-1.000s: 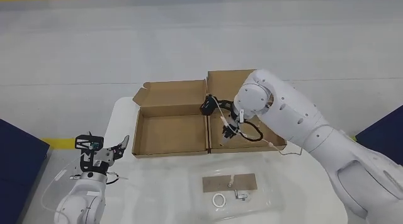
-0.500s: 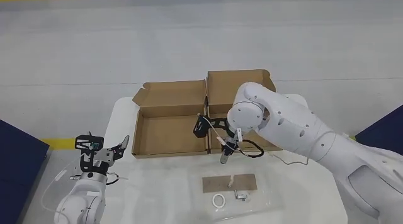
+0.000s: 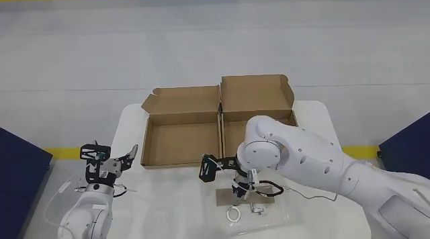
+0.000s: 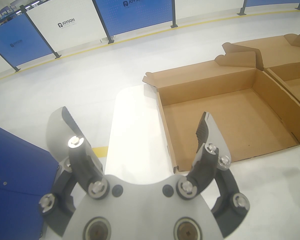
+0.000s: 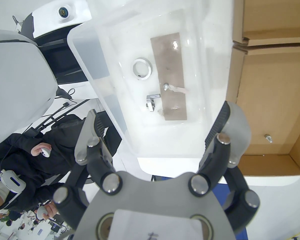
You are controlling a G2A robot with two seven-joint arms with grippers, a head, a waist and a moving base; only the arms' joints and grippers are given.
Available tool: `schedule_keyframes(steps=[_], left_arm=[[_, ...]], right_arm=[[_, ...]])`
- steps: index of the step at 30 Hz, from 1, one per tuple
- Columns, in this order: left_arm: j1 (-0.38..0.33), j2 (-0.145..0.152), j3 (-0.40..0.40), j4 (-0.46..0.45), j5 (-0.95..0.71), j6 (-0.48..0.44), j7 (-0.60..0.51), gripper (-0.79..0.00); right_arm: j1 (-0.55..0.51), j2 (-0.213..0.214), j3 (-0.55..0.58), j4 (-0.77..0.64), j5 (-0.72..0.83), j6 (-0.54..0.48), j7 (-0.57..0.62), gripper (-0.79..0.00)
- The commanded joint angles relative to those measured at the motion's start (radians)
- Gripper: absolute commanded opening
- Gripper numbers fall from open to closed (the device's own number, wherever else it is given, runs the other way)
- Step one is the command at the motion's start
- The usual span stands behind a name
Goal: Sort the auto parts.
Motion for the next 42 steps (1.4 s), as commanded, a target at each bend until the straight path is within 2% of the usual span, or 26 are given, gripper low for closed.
schedule_keyframes(steps=[1,8,17,24,28,33,42], left_arm=[[0.0,0.0,0.0,0.0,0.0,0.0,0.0,0.0],[0.0,0.0,0.0,0.0,0.0,0.0,0.0,0.0],[0.0,0.0,0.0,0.0,0.0,0.0,0.0,0.0],[0.0,0.0,0.0,0.0,0.0,0.0,0.0,0.0],[0.0,0.0,0.0,0.0,0.0,0.0,0.0,0.0],[0.0,0.0,0.0,0.0,0.0,0.0,0.0,0.0],[0.0,0.0,0.0,0.0,0.0,0.0,0.0,0.0]], right_arm=[[-0.018,0.019,-0.003,-0.03,-0.01,0.018,0.0,0.0],[-0.099,0.078,0.011,-0.1,-0.037,0.036,-0.023,0.0],[-0.099,0.078,0.011,-0.1,-0.037,0.036,-0.023,0.0],[-0.085,0.071,-0.09,-0.118,-0.246,0.037,0.0,0.0],[-0.055,0.068,-0.139,-0.117,-0.259,0.033,0.0,0.0],[-0.071,0.061,-0.139,-0.097,-0.268,-0.014,0.0,0.0],[-0.08,0.062,-0.139,-0.088,-0.268,-0.017,-0.015,0.0]])
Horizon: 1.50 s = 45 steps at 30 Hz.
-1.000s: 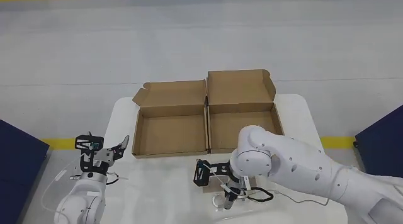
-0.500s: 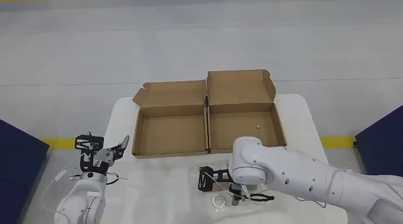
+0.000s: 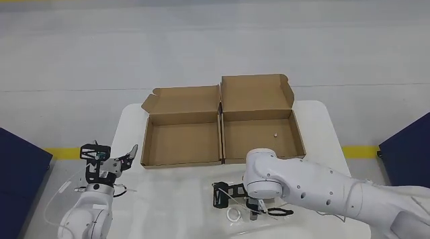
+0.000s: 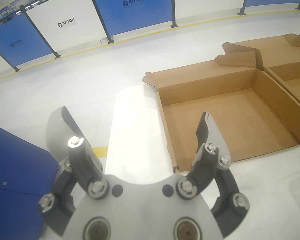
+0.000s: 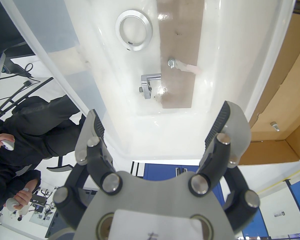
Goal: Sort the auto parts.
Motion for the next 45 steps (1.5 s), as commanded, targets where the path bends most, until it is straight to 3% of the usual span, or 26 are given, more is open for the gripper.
schedule_keyframes(steps=[1,13,45], left_arm=[[0.0,0.0,0.0,0.0,0.0,0.0,0.0,0.0],[0.0,0.0,0.0,0.0,0.0,0.0,0.0,0.0],[0.0,0.0,0.0,0.0,0.0,0.0,0.0,0.0]], right_arm=[[-0.02,0.001,0.0,0.03,-0.007,-0.018,-0.028,0.0],[-0.075,0.01,0.005,0.111,-0.022,-0.106,-0.098,0.0],[-0.153,0.035,0.0,0.098,-0.11,-0.143,-0.156,0.0]])
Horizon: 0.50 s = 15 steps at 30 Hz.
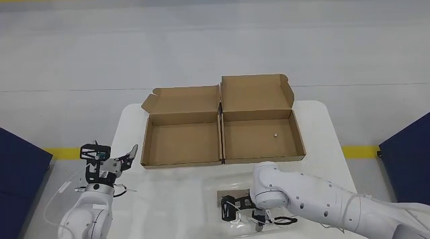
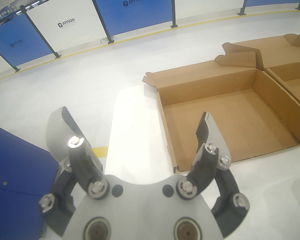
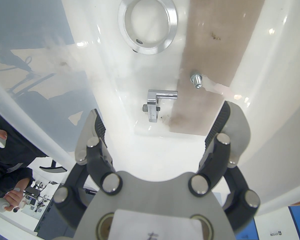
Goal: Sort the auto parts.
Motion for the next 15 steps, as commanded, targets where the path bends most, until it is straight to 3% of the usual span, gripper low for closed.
schedule_keyframes(steps=[1,15], left_arm=[[0.0,0.0,0.0,0.0,0.0,0.0,0.0,0.0],[0.0,0.0,0.0,0.0,0.0,0.0,0.0,0.0]], right_arm=[[-0.011,0.0,0.0,0.011,-0.019,0.0,-0.026,0.0],[-0.041,0.019,0.041,0.001,-0.035,0.006,-0.009,0.0]])
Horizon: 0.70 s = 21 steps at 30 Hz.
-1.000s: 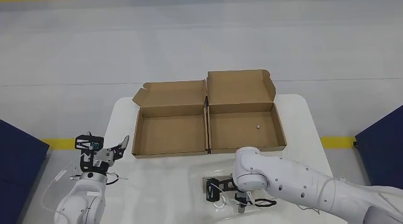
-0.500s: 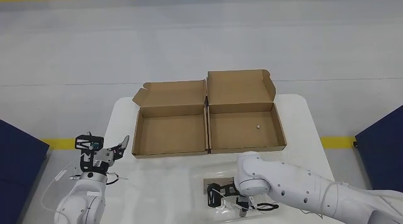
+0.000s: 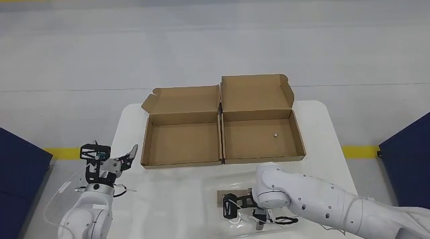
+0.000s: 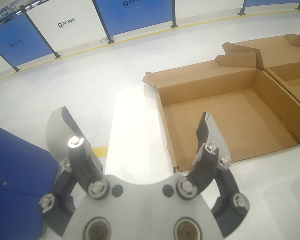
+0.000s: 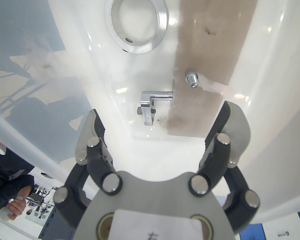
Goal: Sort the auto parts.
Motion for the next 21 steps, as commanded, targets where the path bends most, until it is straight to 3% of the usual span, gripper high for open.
schedule_keyframes(steps=[1,15,17,19,21], left_arm=[[0.0,0.0,0.0,0.0,0.0,0.0,0.0,0.0],[0.0,0.0,0.0,0.0,0.0,0.0,0.0,0.0],[0.0,0.0,0.0,0.0,0.0,0.0,0.0,0.0],[0.0,0.0,0.0,0.0,0.0,0.0,0.0,0.0],[0.0,0.0,0.0,0.0,0.0,0.0,0.0,0.0]], right_arm=[[-0.003,0.004,0.004,-0.008,-0.001,-0.006,0.015,0.0],[-0.025,0.002,0.005,0.008,-0.036,-0.017,-0.009,-0.003],[-0.027,0.002,0.008,0.009,-0.037,-0.018,-0.004,-0.151],[-0.03,0.002,0.012,0.005,-0.036,-0.021,0.0,-0.206],[-0.033,0.002,0.016,0.002,-0.037,-0.022,0.003,-0.345]])
